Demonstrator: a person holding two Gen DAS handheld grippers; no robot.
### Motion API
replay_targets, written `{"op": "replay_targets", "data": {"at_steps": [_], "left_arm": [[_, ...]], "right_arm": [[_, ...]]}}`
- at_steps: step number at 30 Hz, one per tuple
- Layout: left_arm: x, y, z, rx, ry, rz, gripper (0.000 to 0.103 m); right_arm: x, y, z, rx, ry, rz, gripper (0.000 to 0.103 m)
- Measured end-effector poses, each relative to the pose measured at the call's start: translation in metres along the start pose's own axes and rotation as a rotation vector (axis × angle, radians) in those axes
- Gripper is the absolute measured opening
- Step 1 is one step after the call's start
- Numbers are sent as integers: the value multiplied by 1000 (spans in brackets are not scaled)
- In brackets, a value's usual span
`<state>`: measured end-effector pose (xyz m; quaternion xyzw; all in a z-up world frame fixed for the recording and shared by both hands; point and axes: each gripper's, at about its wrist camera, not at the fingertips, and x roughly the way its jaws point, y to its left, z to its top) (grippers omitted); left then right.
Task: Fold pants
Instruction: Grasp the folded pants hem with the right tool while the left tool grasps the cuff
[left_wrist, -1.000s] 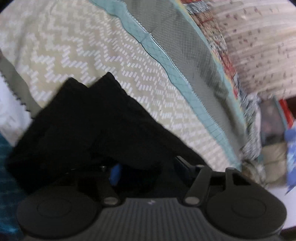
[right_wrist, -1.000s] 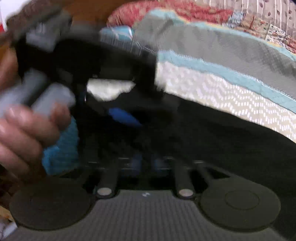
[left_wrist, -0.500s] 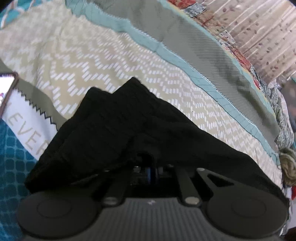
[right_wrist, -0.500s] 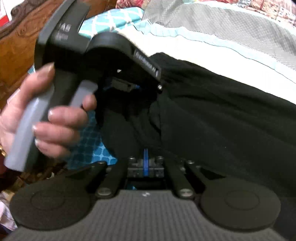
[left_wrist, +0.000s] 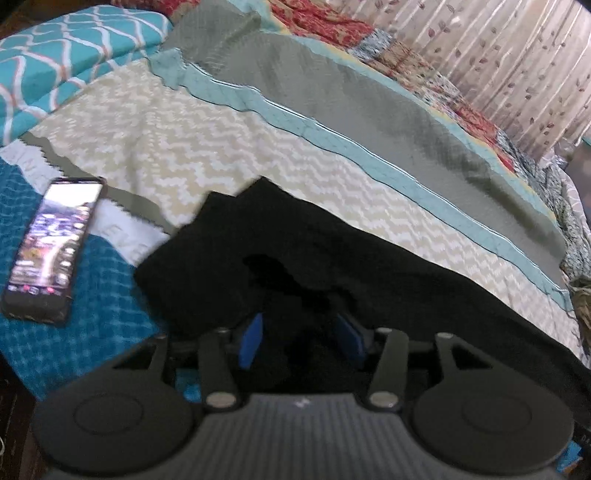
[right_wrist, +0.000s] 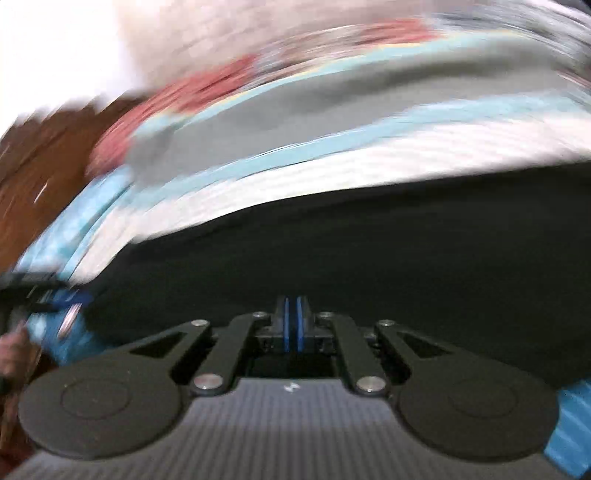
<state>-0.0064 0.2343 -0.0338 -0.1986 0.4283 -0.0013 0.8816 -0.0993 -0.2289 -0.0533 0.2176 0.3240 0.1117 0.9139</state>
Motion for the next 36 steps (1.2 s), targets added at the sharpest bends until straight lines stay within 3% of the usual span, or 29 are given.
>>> {"op": "replay_targets", "data": {"at_steps": [6, 11, 13, 15, 19, 21, 22, 25, 30, 32, 33, 34, 36], "left_arm": [[16, -79, -8, 141, 26, -34, 46], [37, -166, -32, 306, 81, -79, 47], [47, -201, -48, 372, 120, -103, 47], [54, -234, -65, 445, 152, -120, 47], [66, -299, -97, 612, 181, -145, 47], [69, -328, -106, 664, 192, -162, 47], [69, -343, -110, 683, 199, -177, 47], [71, -384, -119, 737, 205, -218, 47], [69, -458, -122, 808, 202, -298, 50], [69, -484, -122, 838, 189, -318, 54], [70, -497, -123, 856, 182, -323, 56], [70, -508, -124, 871, 177, -326, 58], [70, -529, -125, 890, 181, -344, 63]], "right_arm": [[-83, -104, -14, 258, -215, -190, 9], [-116, -139, -25, 362, -357, -301, 11], [-128, -148, -32, 409, -396, -336, 22], [-131, -157, -35, 444, -431, -365, 45], [-144, -177, -46, 507, -480, -366, 51], [-139, -190, -46, 561, -492, -353, 65], [-142, -193, -48, 583, -496, -348, 66], [-141, -205, -51, 621, -503, -323, 67], [-135, -206, -42, 556, -510, -311, 68], [-125, -210, -37, 555, -493, -314, 62], [-119, -211, -34, 549, -474, -322, 30], [-114, -209, -31, 535, -451, -321, 15], [-114, -194, -28, 489, -482, -323, 15]]}}
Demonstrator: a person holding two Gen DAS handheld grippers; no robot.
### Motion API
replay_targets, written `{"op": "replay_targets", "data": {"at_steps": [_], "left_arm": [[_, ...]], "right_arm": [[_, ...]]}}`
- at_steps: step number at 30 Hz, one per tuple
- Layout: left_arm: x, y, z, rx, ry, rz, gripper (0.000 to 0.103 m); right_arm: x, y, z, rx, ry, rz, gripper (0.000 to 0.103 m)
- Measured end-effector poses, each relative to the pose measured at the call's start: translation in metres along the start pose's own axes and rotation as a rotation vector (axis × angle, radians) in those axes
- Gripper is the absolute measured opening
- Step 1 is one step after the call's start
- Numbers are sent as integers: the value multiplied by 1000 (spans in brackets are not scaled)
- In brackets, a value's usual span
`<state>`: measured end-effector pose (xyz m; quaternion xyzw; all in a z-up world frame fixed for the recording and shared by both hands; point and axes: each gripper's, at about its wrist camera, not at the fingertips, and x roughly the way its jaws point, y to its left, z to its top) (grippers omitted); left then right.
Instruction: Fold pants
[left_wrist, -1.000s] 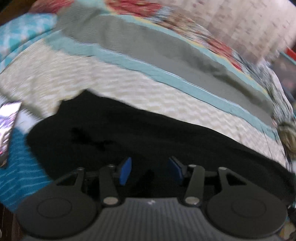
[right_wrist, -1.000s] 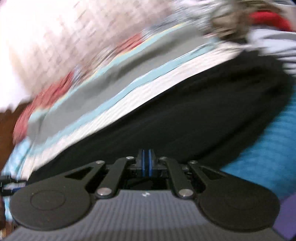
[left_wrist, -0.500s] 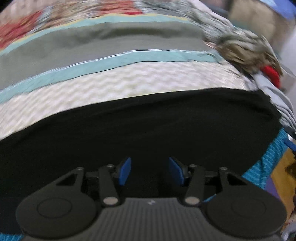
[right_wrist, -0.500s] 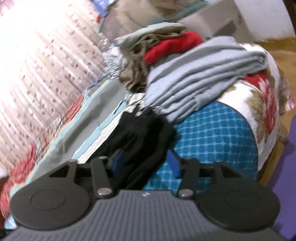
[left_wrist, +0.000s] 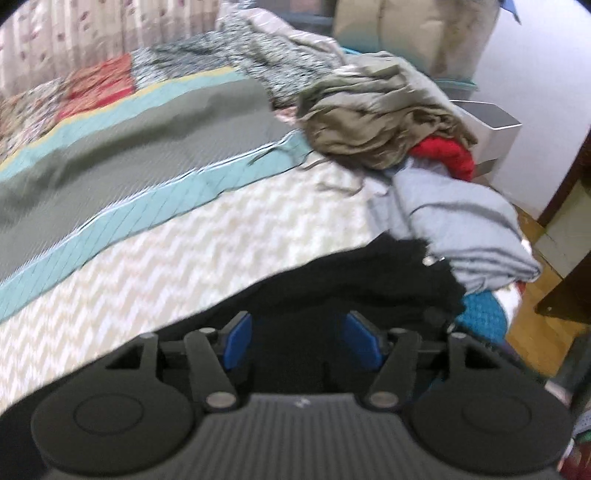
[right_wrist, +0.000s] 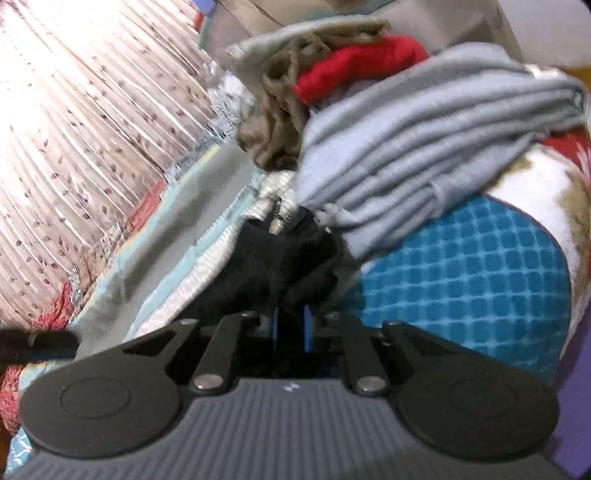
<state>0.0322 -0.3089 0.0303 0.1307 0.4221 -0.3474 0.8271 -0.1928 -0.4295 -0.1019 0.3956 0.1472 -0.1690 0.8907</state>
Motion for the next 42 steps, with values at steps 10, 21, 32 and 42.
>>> {"op": "replay_targets", "data": {"at_steps": [10, 21, 32, 42], "left_arm": [[32, -44, 40, 88, 104, -94, 100], [69, -26, 20, 61, 215, 31, 35], [55, 27, -1, -165, 166, -81, 18], [16, 63, -14, -249, 94, -85, 18]], "right_arm": [[-27, 96, -45, -580, -44, 68, 13], [-35, 108, -55, -734, -38, 78, 12], [-32, 95, -76, -789, -23, 35, 52], [-34, 127, -94, -872, -43, 67, 8]]}}
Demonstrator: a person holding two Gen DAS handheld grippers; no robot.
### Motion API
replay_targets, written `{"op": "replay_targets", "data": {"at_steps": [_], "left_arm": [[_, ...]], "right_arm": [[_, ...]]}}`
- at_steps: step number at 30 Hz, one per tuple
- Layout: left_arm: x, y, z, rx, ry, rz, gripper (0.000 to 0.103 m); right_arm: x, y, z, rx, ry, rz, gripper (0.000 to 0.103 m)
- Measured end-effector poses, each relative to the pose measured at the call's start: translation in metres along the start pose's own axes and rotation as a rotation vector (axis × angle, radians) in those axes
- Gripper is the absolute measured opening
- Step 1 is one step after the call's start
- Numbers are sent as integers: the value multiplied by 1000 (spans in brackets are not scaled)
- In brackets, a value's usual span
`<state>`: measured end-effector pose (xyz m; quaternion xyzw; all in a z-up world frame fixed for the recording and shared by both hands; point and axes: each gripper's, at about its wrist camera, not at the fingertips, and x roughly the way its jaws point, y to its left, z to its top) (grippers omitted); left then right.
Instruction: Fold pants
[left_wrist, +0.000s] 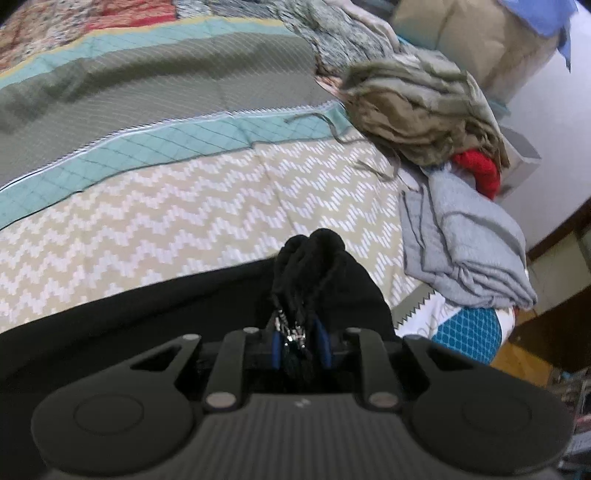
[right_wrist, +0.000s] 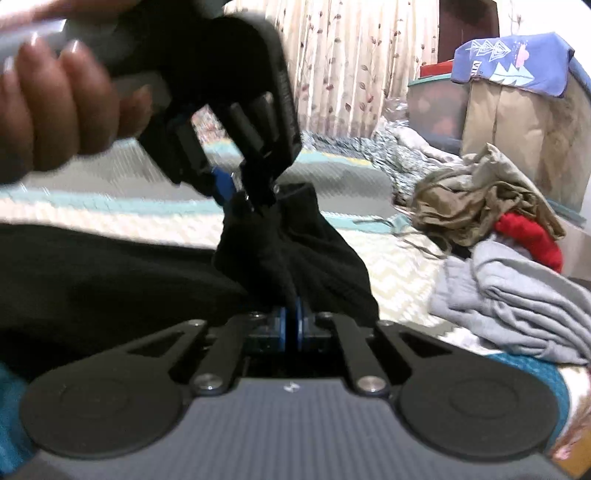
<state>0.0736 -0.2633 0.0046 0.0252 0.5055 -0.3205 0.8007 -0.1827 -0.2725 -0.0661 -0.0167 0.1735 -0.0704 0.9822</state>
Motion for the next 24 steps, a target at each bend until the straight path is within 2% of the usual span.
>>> {"op": "replay_targets", "data": {"at_steps": [9, 15, 24], "left_arm": [[-37, 66, -22, -136, -49, 25, 18], [-49, 108, -39, -221, -62, 55, 18], [-43, 145, -62, -296, -43, 70, 18]], "right_arm": [[-9, 31, 21, 38, -6, 201, 8], [-4, 66, 28, 12, 45, 298, 8], [7, 92, 31, -20, 129, 347, 8]]}}
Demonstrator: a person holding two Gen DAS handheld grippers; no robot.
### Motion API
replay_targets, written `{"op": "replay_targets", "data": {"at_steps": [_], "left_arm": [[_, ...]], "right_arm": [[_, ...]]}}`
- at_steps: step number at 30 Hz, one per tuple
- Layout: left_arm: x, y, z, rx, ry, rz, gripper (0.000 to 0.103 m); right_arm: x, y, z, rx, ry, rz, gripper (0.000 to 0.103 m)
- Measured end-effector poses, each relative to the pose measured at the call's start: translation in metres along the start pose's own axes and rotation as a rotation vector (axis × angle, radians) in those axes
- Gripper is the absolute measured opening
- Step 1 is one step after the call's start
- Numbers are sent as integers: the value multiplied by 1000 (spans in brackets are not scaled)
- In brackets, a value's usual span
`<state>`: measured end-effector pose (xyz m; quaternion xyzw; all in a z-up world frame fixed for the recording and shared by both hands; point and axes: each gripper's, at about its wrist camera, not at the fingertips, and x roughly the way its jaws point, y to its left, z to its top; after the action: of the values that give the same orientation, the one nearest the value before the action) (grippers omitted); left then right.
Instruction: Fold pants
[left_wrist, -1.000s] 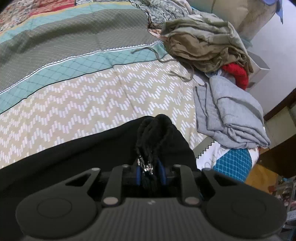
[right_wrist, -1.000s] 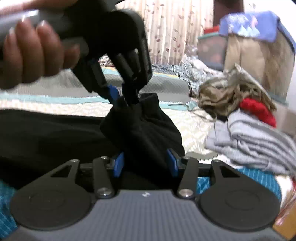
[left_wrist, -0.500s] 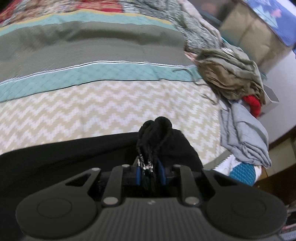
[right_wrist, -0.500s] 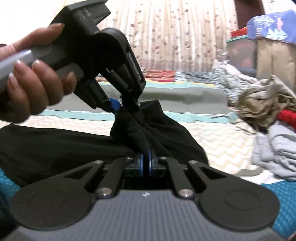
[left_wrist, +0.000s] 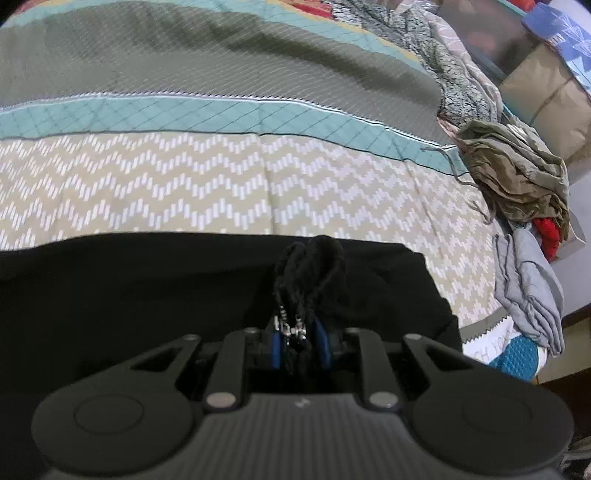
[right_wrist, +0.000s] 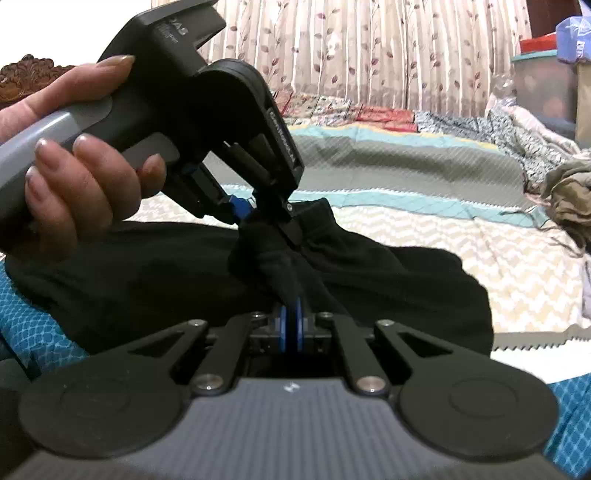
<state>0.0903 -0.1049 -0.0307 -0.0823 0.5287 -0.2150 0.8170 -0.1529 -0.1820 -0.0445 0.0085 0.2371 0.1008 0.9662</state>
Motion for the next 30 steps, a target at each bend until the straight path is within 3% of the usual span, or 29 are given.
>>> {"op": "replay_targets", "data": {"at_steps": [16, 21, 28, 30], "left_arm": [[4, 43, -9, -65, 10, 20, 18], [19, 37, -19, -3, 17, 106, 22], [22, 12, -30, 147, -23, 245, 29], [22, 8, -32, 169, -32, 265, 29]], "right_arm": [[21, 17, -3, -7, 74, 63, 8], [36, 6, -5, 67, 156, 100, 14], [41, -12, -3, 182, 179, 141, 17], [39, -15, -2, 203, 180, 152, 23]]}}
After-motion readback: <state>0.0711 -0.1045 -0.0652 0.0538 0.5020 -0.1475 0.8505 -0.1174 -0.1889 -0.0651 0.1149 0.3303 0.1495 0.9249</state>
